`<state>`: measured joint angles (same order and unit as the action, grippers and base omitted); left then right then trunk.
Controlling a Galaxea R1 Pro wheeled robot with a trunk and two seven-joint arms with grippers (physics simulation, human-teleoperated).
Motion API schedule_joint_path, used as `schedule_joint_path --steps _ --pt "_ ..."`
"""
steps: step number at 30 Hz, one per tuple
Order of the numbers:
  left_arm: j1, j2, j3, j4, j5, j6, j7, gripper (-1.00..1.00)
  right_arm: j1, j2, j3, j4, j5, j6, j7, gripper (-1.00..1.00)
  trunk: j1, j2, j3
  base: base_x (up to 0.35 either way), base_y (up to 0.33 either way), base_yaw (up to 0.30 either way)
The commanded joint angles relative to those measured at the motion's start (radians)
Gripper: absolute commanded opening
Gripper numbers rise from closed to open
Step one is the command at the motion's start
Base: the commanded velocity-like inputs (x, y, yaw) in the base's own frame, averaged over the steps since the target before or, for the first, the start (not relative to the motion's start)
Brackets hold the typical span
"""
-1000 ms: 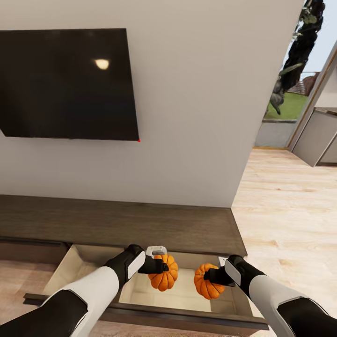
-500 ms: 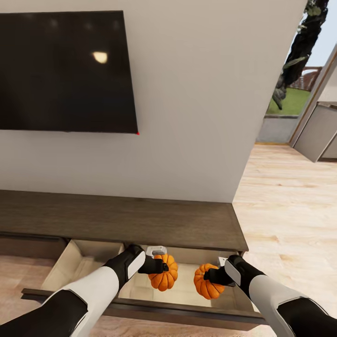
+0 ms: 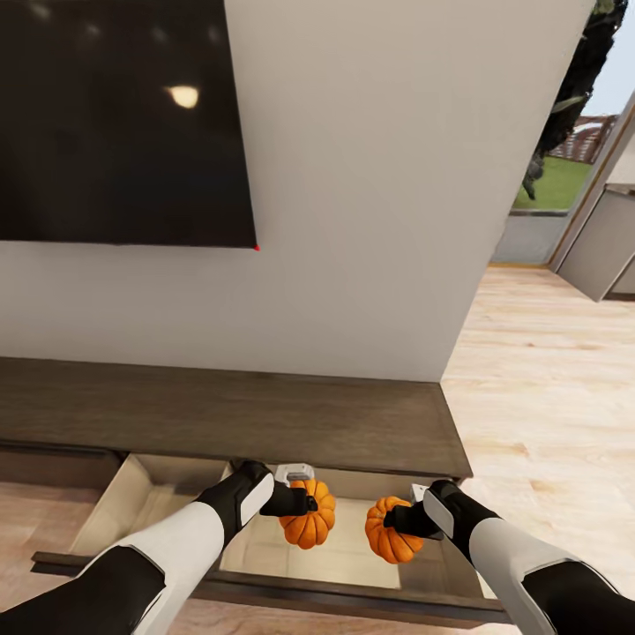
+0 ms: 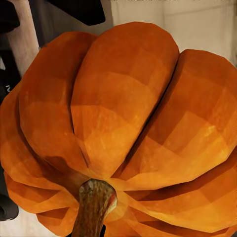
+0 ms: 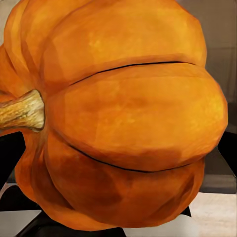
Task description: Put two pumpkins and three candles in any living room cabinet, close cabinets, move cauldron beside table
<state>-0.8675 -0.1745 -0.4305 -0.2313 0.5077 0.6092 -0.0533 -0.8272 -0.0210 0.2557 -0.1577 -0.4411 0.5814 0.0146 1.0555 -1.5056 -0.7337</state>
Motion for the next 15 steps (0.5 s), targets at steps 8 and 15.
schedule_joint_path --steps 8,15 --pt "-0.001 0.000 -0.001 0.000 -0.006 0.003 -0.003 -1.00 -0.001 0.000 0.008 -0.002 -0.005 0.005 0.001 -1.00 0.000 0.000 -0.014 0.023 -0.001 0.000" --pt "-0.001 0.000 -0.001 -0.001 -0.006 0.003 -0.003 -1.00 0.000 0.000 0.008 -0.002 -0.005 0.005 0.001 -1.00 0.000 0.000 -0.025 0.075 0.000 0.000"
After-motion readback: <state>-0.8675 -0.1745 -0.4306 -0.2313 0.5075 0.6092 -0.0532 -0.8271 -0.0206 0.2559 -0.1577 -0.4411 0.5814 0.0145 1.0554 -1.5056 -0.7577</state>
